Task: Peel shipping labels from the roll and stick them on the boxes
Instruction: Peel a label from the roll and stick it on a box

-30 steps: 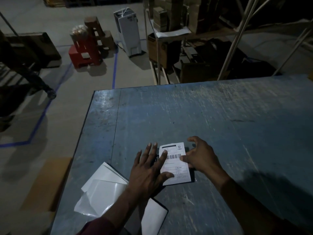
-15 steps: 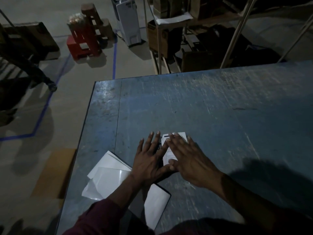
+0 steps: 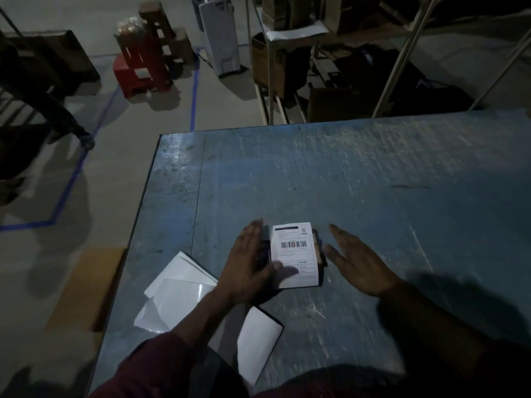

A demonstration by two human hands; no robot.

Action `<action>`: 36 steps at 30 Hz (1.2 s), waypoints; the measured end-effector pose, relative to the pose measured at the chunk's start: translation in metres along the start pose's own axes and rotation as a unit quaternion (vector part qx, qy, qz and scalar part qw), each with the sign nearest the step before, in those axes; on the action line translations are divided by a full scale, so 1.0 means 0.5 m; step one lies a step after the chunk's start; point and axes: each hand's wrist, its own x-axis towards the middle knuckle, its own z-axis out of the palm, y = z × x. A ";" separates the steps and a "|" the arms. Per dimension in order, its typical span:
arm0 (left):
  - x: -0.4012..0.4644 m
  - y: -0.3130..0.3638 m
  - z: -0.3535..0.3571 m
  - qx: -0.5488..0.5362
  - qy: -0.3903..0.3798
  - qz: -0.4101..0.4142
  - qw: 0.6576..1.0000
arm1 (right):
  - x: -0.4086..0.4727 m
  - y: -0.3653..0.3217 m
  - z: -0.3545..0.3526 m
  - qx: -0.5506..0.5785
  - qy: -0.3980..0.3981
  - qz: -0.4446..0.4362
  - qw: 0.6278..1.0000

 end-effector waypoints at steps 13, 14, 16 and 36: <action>0.033 0.038 -0.033 -0.117 0.118 -0.226 0.960 | 0.072 -0.068 -0.010 0.391 0.023 0.108 0.914; 0.036 0.041 -0.034 -0.122 0.141 -0.208 0.960 | 0.073 -0.071 -0.016 0.410 0.014 0.088 0.907; 0.040 0.043 -0.037 -0.126 0.166 -0.168 0.963 | 0.071 -0.078 -0.028 0.424 0.005 0.057 0.904; 0.001 0.053 -0.031 -0.117 0.218 -0.022 0.969 | 0.063 -0.057 -0.014 0.487 -0.040 -0.044 0.872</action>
